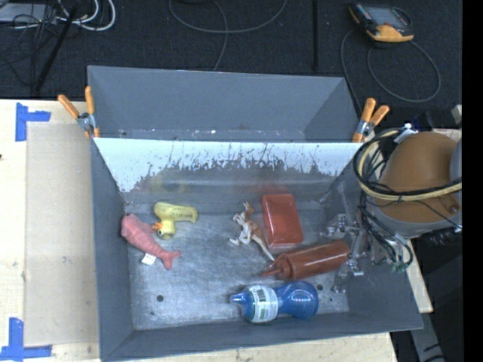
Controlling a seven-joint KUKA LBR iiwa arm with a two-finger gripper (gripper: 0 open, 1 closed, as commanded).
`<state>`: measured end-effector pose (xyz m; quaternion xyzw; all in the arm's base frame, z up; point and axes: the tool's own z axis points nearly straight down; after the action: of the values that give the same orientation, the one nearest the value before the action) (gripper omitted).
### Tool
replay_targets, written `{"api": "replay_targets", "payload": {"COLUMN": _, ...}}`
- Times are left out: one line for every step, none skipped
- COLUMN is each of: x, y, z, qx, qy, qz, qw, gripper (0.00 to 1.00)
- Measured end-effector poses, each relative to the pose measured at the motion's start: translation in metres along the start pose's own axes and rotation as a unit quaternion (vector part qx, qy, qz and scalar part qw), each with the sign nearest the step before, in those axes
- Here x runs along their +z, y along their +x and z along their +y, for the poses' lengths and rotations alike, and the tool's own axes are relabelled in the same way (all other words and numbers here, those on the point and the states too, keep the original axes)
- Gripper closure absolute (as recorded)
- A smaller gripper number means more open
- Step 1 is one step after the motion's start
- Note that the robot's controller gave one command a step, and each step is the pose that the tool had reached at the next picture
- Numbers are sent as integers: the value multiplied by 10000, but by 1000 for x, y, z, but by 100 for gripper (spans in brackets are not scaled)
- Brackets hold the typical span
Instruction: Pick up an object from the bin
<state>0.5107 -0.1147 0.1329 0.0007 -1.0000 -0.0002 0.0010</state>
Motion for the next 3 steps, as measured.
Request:
{"api": "replay_targets", "payload": {"x": 44, "y": -14, "z": 5, "qx": -1457, "qy": 8, "qz": -27, "qw": 9893, "gripper": 0}}
{"api": "replay_targets", "payload": {"x": 36, "y": -18, "z": 6, "qx": -1806, "qy": -10, "qz": 2, "qw": 9836, "gripper": 0}}
{"api": "replay_targets", "payload": {"x": 28, "y": -28, "z": 11, "qx": -2621, "qy": 5, "qz": -20, "qw": 9650, "gripper": 0}}
